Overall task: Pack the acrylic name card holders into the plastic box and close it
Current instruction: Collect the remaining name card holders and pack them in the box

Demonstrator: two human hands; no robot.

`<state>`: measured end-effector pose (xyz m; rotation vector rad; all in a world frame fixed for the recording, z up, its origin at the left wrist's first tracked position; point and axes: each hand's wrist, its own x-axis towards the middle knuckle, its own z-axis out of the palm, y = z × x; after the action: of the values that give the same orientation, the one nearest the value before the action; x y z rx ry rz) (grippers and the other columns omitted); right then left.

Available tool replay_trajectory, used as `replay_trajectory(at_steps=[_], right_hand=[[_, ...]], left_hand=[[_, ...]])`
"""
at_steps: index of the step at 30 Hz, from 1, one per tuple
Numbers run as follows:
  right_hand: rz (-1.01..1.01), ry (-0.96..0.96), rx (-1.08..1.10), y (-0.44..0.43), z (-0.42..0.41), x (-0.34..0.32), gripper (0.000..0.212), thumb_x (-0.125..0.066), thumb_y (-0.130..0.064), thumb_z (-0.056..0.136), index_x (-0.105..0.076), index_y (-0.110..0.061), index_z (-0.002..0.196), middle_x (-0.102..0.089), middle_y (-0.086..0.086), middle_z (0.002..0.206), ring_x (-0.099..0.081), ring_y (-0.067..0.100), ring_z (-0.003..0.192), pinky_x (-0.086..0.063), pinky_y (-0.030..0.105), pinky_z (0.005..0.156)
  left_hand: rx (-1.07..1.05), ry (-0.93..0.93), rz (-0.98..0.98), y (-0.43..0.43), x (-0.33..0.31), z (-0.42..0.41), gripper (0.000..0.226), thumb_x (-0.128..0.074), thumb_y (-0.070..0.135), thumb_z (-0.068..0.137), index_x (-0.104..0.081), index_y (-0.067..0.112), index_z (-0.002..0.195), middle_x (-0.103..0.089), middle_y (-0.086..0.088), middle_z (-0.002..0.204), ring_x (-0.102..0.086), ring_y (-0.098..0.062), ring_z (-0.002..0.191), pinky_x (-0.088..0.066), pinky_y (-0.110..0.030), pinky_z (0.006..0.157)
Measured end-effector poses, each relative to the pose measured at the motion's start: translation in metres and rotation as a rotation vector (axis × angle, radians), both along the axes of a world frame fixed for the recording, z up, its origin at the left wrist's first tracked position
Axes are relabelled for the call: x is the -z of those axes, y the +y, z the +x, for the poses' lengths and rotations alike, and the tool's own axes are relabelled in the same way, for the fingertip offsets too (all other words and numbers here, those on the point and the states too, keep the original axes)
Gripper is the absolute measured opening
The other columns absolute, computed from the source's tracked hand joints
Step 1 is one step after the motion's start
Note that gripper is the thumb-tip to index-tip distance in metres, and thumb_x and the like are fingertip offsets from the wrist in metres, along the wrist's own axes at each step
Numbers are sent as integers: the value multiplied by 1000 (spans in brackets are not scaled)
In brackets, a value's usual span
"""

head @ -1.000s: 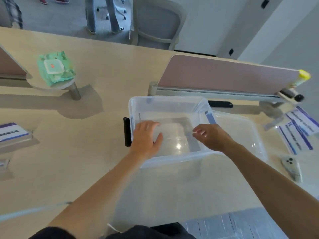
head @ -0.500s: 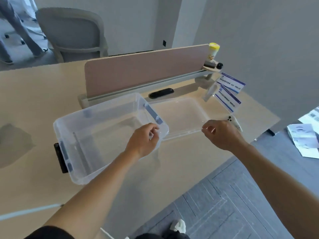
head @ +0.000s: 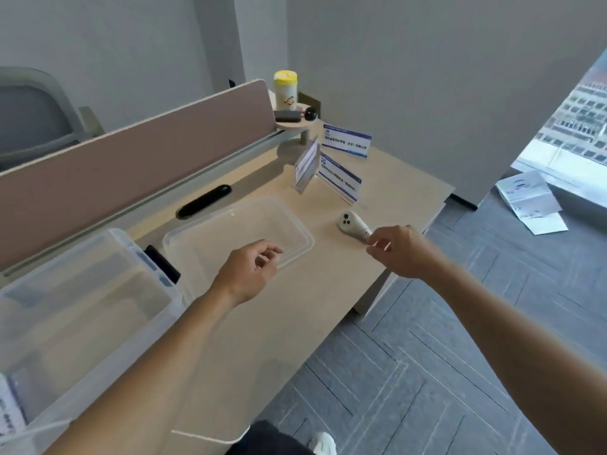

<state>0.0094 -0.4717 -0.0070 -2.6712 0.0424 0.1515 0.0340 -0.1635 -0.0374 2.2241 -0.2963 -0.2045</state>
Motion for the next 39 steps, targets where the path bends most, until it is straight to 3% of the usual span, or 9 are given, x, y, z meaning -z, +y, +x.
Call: replay_trajectory(at_steps=[2,6,10,15,19,22,26,32,39], right_hand=[[5,-9,15,-19,15,2,20,-65,-29,91,-73,-18,106,-74,1,92,-70,21,78,-60,42,77],[-16,1,52,-49,55,4,18,-62,-32,92,-73,-23,104,-70,-6,88,-67,17,77,-59,40,74],[-127,41,12,-73,101,8,18,-62,-30,93,-73,-20,103,-73,-3,90,-67,16,79,-58,37,75],[-267,155,-50,-88,176,4,21,-59,-31,94,-73,-20,107,-73,-2,96,-67,16,86,-56,35,79],[-374,195,-143,-88,241,13,21,-57,-31,95,-71,-22,109,-73,-2,101,-66,17,89,-50,29,74],[-427,177,-216,-84,281,20,25,-55,-32,96,-67,-23,117,-71,-1,108,-65,18,94,-51,32,78],[-449,130,-330,-86,337,38,38,-55,-36,97,-54,-26,134,-63,-1,123,-62,17,100,-48,30,78],[-476,79,-534,-98,424,79,52,-54,-43,96,-42,-26,144,-51,2,139,-58,24,115,-51,36,83],[-402,123,-841,-123,513,121,78,-45,-63,93,-14,-25,154,-25,9,158,-41,35,135,-46,54,100]], left_hand=[[6,1,8,-24,0,19,11,-60,28,92,-66,27,101,-64,10,88,-61,-4,77,-47,-11,64],[14,-32,23,-60,12,63,13,-63,30,91,-69,24,100,-63,14,85,-61,-3,75,-51,-22,71],[37,-62,20,-86,39,110,13,-63,29,90,-70,22,98,-63,15,84,-60,-1,73,-52,-26,70],[-30,31,-129,-116,61,167,16,-59,31,93,-69,21,99,-65,12,86,-61,-4,76,-51,-23,70],[-45,94,-132,-131,76,204,18,-56,34,93,-68,23,101,-66,10,91,-61,-5,77,-50,-24,69],[-6,57,54,-136,85,219,24,-49,40,93,-66,26,102,-65,11,99,-62,-12,84,-53,-32,73],[-6,-4,312,-147,92,238,24,-44,36,97,-63,24,104,-62,6,104,-60,-19,92,-44,-29,70],[-144,79,467,-185,102,268,35,-43,41,97,-57,23,124,-60,-1,121,-58,-25,104,-48,-38,84],[-262,96,581,-271,114,295,63,-52,48,91,-25,34,146,-45,-6,138,-51,-29,112,-46,-37,87]])
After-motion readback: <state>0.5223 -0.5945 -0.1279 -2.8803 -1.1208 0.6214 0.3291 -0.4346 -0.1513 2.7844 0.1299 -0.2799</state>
